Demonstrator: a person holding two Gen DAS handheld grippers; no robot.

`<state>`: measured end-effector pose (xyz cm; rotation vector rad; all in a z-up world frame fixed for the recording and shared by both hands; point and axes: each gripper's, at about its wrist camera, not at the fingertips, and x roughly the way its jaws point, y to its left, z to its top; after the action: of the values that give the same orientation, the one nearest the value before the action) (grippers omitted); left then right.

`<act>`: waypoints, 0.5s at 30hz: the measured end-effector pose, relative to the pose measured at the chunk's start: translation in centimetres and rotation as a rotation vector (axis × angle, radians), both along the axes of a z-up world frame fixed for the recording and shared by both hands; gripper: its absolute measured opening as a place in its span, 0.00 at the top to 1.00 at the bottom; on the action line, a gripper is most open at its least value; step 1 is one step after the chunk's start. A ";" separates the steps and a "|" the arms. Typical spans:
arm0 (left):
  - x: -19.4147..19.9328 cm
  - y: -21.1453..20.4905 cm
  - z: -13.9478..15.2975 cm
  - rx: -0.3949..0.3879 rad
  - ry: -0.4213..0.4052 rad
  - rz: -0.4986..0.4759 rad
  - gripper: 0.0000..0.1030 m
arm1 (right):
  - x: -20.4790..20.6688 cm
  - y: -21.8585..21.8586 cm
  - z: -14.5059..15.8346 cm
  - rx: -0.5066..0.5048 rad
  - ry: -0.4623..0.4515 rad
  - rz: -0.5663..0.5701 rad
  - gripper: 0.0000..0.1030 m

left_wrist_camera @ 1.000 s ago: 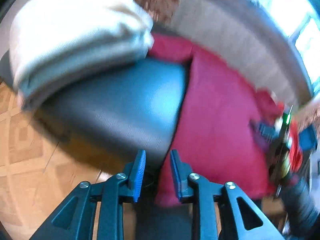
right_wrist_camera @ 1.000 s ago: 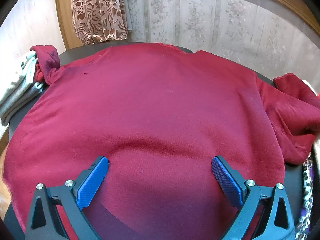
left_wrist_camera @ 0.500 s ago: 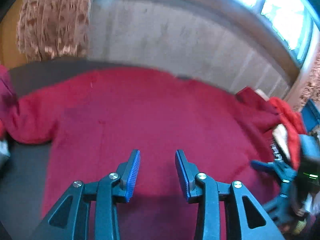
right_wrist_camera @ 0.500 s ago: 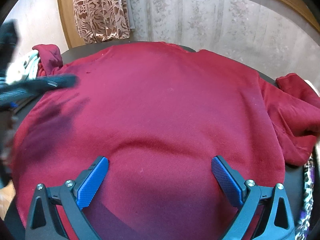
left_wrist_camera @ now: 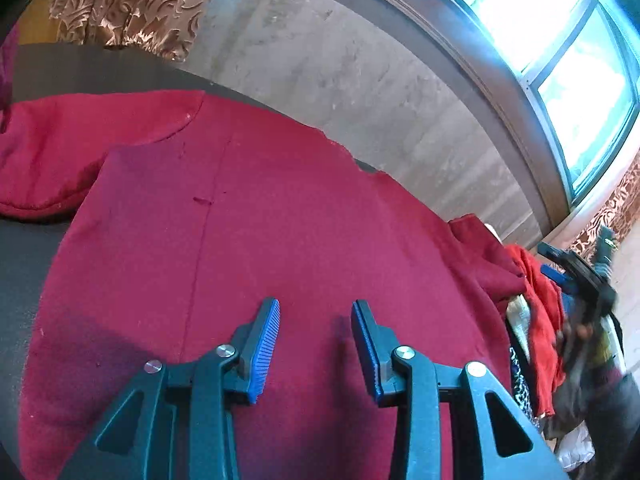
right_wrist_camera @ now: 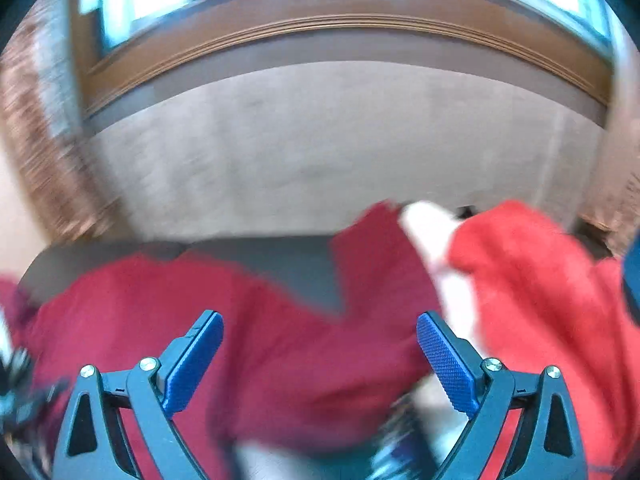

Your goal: Fold clothes

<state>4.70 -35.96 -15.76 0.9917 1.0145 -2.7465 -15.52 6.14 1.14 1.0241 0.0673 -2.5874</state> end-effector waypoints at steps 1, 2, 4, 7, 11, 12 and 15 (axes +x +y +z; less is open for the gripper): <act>0.1 -0.1 -0.1 0.007 0.004 0.000 0.64 | -1.4 0.4 -0.6 0.001 -0.044 -0.022 0.05; 0.1 -0.1 -0.2 0.013 0.008 0.001 0.64 | -2.8 0.8 -1.2 0.001 -0.087 -0.044 0.09; 0.3 -0.1 -0.3 0.021 0.013 0.002 0.64 | -5.7 1.6 -2.3 0.003 -0.175 -0.088 0.23; 0.4 -0.2 -0.5 0.029 0.020 0.002 0.64 | -7.5 1.6 -4.5 0.046 -0.266 -0.119 0.42; 0.4 -0.3 -0.6 0.039 0.028 0.003 0.64 | -7.0 1.8 -4.9 0.092 -0.270 -0.133 0.68; 0.5 -0.2 -0.6 0.040 0.029 0.004 0.64 | -6.8 2.0 -4.9 0.092 -0.273 -0.135 0.71; 0.4 -0.2 -0.5 0.044 0.031 0.005 0.64 | -5.9 3.2 -4.1 0.012 -0.290 -0.147 0.81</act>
<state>5.12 -36.15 -16.29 0.9543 1.0843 -2.7552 -21.40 9.31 -2.97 1.4459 -0.0686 -2.5376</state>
